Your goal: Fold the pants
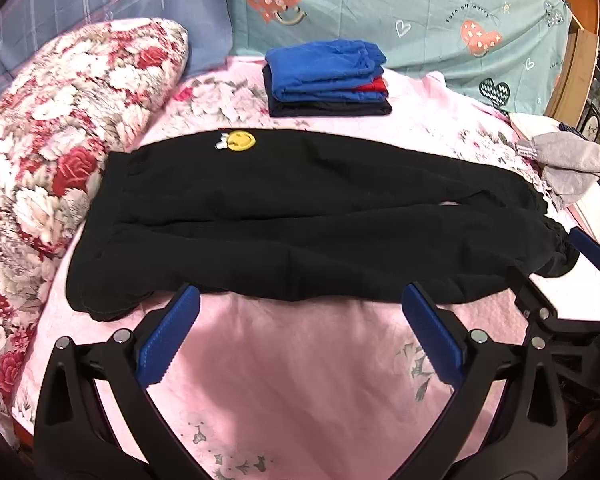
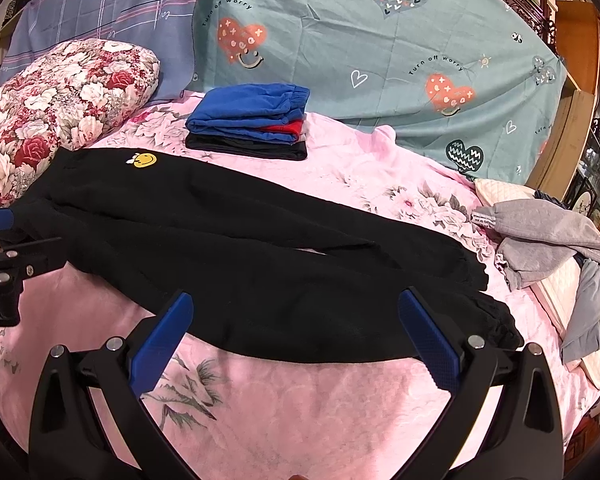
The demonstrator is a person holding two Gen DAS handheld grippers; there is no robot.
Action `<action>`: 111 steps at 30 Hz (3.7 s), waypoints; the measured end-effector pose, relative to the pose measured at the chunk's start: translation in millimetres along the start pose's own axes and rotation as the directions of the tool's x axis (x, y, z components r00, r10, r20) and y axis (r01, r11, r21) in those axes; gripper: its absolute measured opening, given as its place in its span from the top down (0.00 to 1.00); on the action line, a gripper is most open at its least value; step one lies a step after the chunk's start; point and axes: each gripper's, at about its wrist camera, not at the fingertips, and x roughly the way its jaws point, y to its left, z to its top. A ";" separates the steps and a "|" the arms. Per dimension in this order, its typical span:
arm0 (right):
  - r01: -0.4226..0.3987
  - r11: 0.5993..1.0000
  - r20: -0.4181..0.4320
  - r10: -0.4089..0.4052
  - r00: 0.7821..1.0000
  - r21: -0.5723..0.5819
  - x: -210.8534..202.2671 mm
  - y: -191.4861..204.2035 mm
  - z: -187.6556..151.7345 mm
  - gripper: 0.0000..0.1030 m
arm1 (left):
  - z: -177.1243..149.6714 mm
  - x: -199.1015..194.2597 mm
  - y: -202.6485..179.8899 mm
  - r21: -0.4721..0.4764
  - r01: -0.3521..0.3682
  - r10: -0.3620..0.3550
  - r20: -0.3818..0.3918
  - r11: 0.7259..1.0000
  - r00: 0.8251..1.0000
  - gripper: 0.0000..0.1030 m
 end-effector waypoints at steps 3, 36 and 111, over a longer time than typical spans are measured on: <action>-0.001 1.000 -0.039 0.002 0.999 0.024 10.4 -6.3 -1.7 0.01 | 0.0 13.6 20.5 -0.101 0.144 -0.152 -0.083 0.984 0.985 0.02; 0.230 0.673 -0.259 -0.059 0.964 0.702 93.1 -291.5 -63.3 0.94 | 17.3 20.6 180.0 -0.439 -0.118 0.056 -0.153 0.891 0.987 0.02; 0.370 0.654 -0.329 -0.190 0.925 0.660 48.6 -306.5 -74.7 0.25 | 76.2 26.7 138.5 -0.238 -0.156 0.147 -0.052 0.959 0.988 0.12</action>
